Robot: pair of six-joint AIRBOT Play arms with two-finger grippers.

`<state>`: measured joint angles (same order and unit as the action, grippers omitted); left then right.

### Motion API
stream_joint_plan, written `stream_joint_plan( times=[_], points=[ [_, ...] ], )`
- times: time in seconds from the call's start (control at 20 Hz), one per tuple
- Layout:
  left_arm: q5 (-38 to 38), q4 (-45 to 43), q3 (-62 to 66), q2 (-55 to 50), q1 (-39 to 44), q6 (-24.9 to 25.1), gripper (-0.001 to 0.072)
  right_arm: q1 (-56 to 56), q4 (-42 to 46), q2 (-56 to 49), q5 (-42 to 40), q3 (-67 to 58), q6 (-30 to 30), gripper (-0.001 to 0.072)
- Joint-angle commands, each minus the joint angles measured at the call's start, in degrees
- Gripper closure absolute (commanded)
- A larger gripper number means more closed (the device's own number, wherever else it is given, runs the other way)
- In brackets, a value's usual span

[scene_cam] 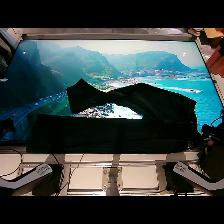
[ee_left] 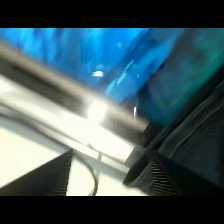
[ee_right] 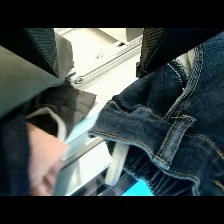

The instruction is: Fold the clothes and pants, and hang the long-sleeved shirts on hangers.

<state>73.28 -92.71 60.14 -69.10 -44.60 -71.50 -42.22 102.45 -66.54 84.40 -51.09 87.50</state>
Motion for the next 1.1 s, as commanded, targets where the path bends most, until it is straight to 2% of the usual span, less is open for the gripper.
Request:
stream_joint_plan(
  times=[0.0,0.1,0.15,0.25,0.45,0.65,0.75,1.05],
  points=[
    [-2.1,8.5,7.3,0.0,5.7,5.2,0.0123,0.1,-0.1,2.4,0.0,-4.1,-0.6,0.0152],
    [-5.2,17.6,10.4,-0.3,11.6,12.7,0.0126,0.1,-2.6,4.4,-1.0,-7.1,-0.6,0.0153],
    [-7.7,20.7,11.3,-0.8,15.5,14.8,0.0128,0.1,-5.4,5.2,-1.5,-8.3,-0.6,0.0152],
    [-12.3,23.4,13.0,-4.0,23.5,15.0,0.0128,0.1,-12.1,6.1,-2.1,-9.1,-1.9,0.0153],
    [-10.5,29.2,20.9,-17.7,33.1,16.0,0.0127,0.1,-22.5,6.1,-2.8,-9.1,-5.6,0.0153],
    [-5.9,29.4,31.6,-30.9,34.9,11.7,0.0125,0.1,-24.9,6.1,-3.0,-9.1,-7.1,0.0154],
    [-3.6,29.4,35.6,-35.6,34.9,11.5,0.0125,0.1,-25.7,6.1,-3.0,-9.1,-7.6,0.0154],
    [-3.6,29.4,38.9,-41.3,34.9,13.0,0.0125,0.1,-26.8,6.1,-3.0,-9.0,-8.3,0.0165]
  ],
)
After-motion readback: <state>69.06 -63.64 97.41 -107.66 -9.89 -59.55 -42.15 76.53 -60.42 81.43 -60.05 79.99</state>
